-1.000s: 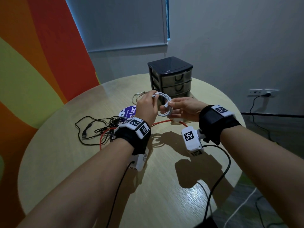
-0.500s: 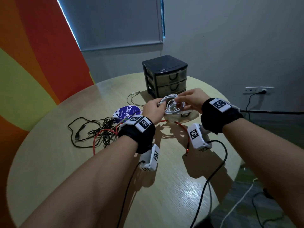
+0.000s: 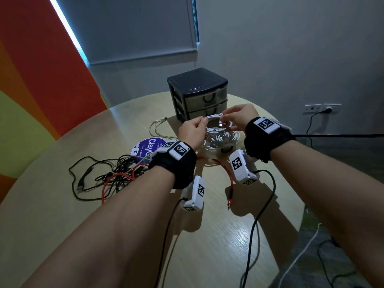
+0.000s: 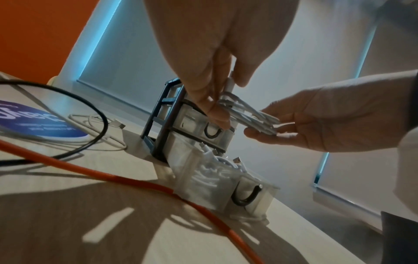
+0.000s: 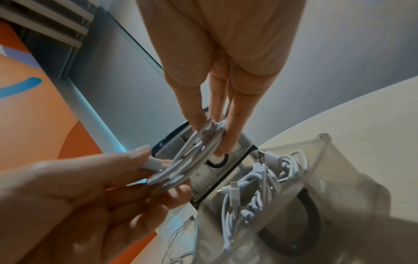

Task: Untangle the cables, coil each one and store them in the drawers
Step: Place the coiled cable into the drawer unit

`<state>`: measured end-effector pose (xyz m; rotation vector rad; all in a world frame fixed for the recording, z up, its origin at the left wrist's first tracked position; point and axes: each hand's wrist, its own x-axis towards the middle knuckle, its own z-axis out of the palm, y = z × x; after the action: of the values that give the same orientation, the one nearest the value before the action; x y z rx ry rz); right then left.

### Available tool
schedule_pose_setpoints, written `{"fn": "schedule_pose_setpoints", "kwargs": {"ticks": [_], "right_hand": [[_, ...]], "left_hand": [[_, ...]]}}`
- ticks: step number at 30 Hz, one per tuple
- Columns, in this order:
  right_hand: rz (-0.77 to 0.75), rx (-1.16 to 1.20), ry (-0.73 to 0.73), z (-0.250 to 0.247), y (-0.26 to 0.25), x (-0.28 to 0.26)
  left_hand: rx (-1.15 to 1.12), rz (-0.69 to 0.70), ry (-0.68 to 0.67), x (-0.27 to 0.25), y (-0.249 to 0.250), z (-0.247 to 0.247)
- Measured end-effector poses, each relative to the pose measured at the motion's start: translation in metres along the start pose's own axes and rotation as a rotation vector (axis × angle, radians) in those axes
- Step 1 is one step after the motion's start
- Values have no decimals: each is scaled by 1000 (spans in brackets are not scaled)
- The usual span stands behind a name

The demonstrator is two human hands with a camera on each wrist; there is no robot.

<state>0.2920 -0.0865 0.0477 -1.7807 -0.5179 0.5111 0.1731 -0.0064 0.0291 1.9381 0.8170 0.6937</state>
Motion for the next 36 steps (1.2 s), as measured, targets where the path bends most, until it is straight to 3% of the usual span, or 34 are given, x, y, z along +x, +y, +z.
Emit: {"fn": "schedule_pose_setpoints", "kwargs": {"ticks": [5,20,31,36], "right_hand": [[-7,-114,29,5,4,18],[21,-367,22,12,16,59],[-15,-507,121,31,21,67],[-28,-474,140,32,28,70]], "left_hand": [[49,-51,94,19,-8,8],[248,13,157,53,-19,19],[343,105,55,53,-25,21],[403,249,-147,51,-25,26]]}}
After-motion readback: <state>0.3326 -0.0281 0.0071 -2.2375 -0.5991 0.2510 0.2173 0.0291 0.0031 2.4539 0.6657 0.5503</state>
